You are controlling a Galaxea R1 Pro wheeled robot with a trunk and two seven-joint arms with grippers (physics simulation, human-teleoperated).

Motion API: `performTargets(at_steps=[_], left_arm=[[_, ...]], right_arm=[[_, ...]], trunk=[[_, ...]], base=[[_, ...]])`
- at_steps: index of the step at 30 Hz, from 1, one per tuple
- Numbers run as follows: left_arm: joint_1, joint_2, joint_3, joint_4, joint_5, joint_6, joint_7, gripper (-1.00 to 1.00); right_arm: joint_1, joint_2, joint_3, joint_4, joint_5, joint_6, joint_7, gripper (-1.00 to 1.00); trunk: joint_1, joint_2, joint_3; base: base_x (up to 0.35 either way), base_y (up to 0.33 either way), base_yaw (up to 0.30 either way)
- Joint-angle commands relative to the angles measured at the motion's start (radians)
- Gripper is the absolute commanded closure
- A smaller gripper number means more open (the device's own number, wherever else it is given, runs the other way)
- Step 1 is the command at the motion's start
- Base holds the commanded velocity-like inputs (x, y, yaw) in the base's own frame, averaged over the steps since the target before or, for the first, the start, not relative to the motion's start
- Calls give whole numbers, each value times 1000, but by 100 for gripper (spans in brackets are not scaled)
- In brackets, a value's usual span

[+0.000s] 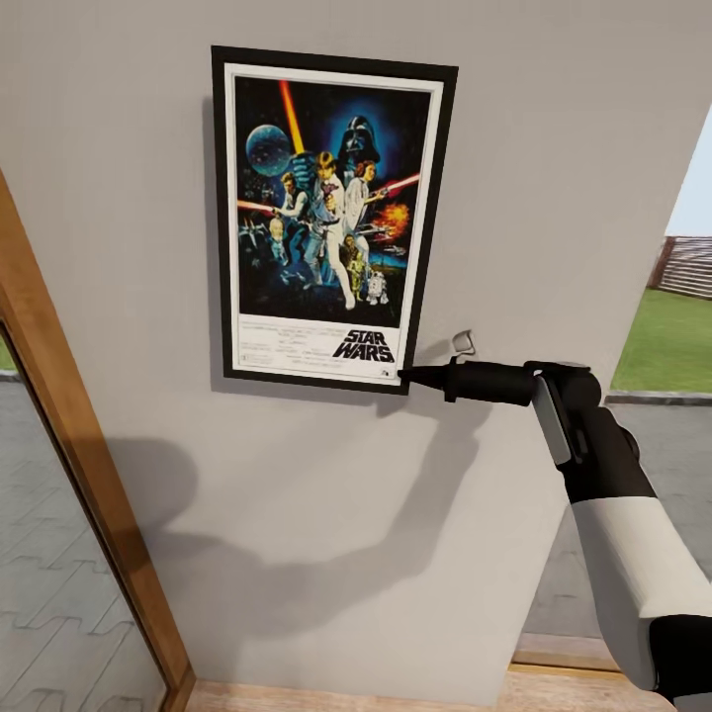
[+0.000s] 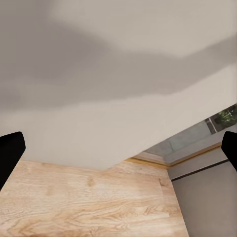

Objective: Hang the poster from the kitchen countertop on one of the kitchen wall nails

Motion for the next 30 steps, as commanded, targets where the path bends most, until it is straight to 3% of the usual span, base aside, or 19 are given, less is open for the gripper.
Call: performTargets(at_steps=[1, 30], left_arm=[[0, 0, -4, 1, 5, -6, -1, -100], [0, 1, -4, 1, 5, -6, -1, -100]], right_arm=[[-1, -1, 2, 0, -6, 6, -1, 100], [1, -3, 6, 2, 3, -3, -3, 100]], trunk=[[0, -1, 0], [0, -1, 0]], base=[[0, 0, 0], [0, 0, 0]])
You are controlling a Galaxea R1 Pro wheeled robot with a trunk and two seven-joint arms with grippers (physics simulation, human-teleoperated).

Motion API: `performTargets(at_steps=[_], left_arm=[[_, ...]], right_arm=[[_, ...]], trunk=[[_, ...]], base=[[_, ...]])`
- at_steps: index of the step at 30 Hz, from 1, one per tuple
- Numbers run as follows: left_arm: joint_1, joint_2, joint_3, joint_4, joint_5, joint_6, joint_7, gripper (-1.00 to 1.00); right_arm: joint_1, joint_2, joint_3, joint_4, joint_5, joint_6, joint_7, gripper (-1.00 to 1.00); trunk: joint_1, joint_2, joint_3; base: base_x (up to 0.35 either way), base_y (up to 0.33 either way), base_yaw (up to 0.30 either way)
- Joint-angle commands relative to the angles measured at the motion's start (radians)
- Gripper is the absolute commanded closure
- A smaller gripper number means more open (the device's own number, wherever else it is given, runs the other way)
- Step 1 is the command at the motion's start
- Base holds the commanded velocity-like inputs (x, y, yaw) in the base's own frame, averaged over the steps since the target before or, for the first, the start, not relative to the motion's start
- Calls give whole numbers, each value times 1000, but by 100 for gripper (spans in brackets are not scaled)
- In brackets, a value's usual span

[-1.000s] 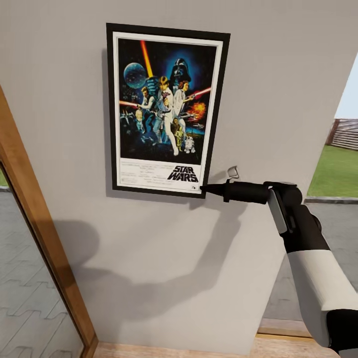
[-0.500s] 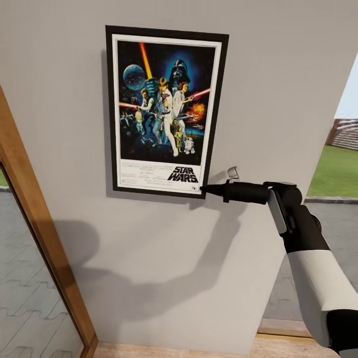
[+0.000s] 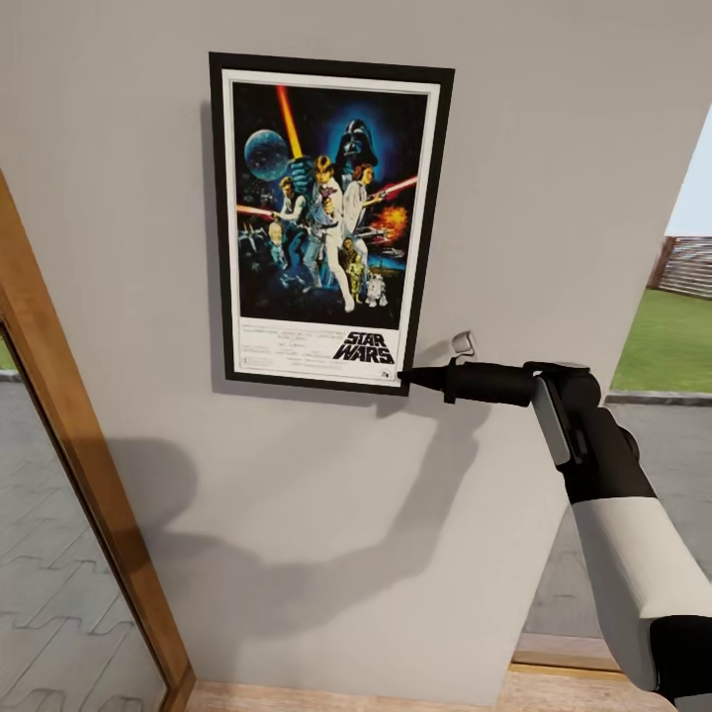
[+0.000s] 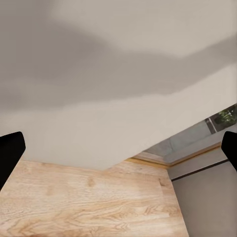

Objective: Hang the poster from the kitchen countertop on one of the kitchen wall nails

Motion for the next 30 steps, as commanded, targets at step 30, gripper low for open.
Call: performTargets(at_steps=[30], left_arm=[[0, 0, -4, 1, 5, -6, -1, -100]], right_arm=[[14, -1, 3, -1, 11, -3, -1, 100]], trunk=[[0, -1, 0]], base=[[0, 0, 0]])
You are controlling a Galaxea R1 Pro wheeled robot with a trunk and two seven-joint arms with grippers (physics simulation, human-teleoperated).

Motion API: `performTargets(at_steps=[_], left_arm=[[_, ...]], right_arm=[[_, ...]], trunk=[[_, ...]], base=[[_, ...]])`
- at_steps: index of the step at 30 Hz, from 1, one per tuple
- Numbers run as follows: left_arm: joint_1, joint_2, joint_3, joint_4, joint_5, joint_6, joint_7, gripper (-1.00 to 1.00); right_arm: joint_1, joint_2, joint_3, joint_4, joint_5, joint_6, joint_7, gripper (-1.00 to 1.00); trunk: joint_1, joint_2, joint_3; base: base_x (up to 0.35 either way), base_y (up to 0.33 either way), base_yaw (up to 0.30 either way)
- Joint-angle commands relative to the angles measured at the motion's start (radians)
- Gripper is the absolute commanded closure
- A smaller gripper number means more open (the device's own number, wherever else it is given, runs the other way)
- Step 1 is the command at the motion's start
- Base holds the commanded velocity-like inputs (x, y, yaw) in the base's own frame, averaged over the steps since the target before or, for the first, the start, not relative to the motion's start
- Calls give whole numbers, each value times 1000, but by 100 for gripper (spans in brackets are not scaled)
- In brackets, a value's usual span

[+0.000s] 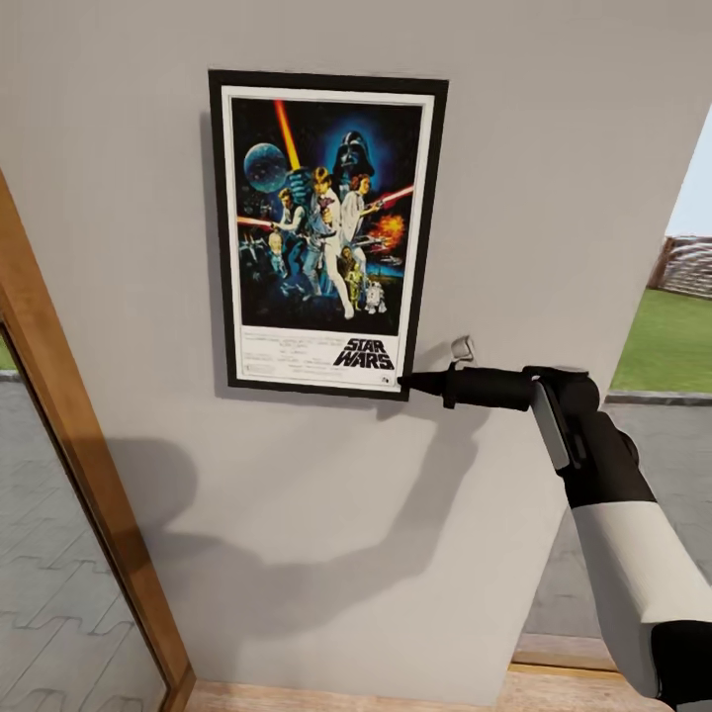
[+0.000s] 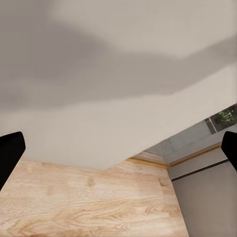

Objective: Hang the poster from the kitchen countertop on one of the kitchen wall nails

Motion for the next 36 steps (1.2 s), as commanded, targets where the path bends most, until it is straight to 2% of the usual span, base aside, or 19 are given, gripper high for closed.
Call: performTargets(at_steps=[1, 26, 36], left_arm=[[0, 0, -4, 1, 5, -6, -1, -100], [0, 0, -4, 1, 5, -6, -1, -100], [0, 1, -4, 1, 6, -6, -1, -100]], right_arm=[[0, -1, 2, 0, -5, 6, -1, 100], [14, -1, 2, 0, -2, 1, -1, 100], [28, -1, 4, 1, -2, -48, -1, 100]], trunk=[[0, -1, 0], [0, -1, 0], [0, -1, 0]], base=[[0, 0, 0], [0, 0, 0], [0, 0, 0]])
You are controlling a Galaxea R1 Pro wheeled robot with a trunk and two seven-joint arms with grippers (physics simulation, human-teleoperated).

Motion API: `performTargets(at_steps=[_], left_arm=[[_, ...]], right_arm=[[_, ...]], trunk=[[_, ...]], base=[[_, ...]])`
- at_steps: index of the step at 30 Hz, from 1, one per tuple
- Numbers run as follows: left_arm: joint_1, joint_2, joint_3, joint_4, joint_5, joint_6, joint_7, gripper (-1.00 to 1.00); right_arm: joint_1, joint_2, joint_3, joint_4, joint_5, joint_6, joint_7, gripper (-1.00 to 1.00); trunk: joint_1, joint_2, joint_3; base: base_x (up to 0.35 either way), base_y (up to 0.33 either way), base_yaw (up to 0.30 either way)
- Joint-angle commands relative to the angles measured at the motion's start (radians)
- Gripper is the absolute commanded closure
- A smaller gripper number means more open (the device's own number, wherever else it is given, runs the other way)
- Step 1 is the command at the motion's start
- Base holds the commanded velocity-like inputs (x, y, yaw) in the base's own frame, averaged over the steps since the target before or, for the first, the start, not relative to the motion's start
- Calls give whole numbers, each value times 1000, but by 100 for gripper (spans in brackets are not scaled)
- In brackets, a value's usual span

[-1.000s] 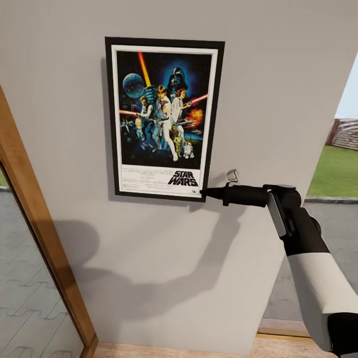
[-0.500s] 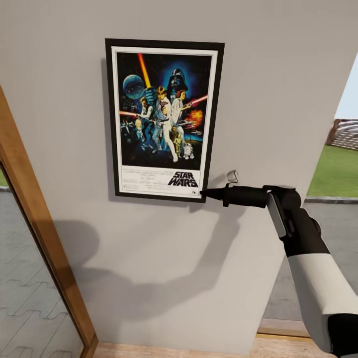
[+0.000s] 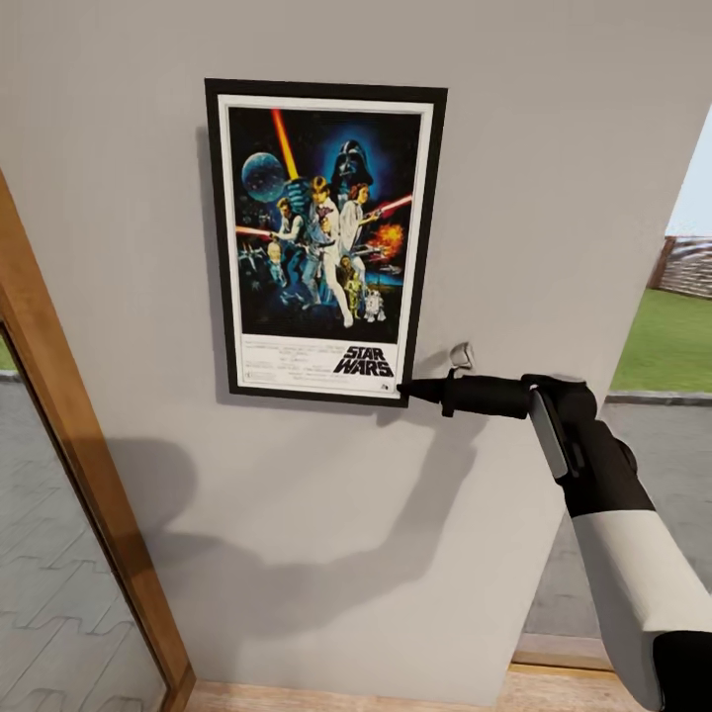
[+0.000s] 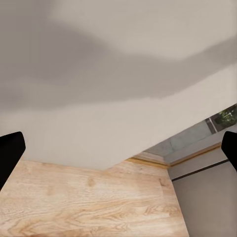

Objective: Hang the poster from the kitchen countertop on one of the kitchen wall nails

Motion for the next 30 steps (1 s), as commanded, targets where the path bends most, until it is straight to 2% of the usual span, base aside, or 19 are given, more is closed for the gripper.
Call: performTargets(at_steps=[1, 7, 12, 15, 30], left_arm=[[0, 1, -4, 1, 5, -6, -1, -100], [0, 0, -4, 1, 5, -6, -1, -100], [0, 1, -4, 1, 5, -6, -1, -100], [0, 1, -4, 1, 5, -6, -1, -100], [0, 1, -4, 1, 5, -7, -1, -100]], right_arm=[[0, -1, 2, 0, -7, 5, -1, 100], [1, -1, 2, 1, -4, 3, -1, 100], [5, -1, 2, 2, 39, 1, -1, 100], [7, -1, 2, 2, 52, 1, 0, 100], [9, -1, 2, 0, 56, 0, 0, 100]], trunk=[[0, -1, 0], [0, -1, 0], [0, -1, 0], [0, -1, 0], [0, -1, 0]], base=[[0, 0, 0], [0, 0, 0], [0, 0, 0], [0, 0, 0], [0, 0, 0]])
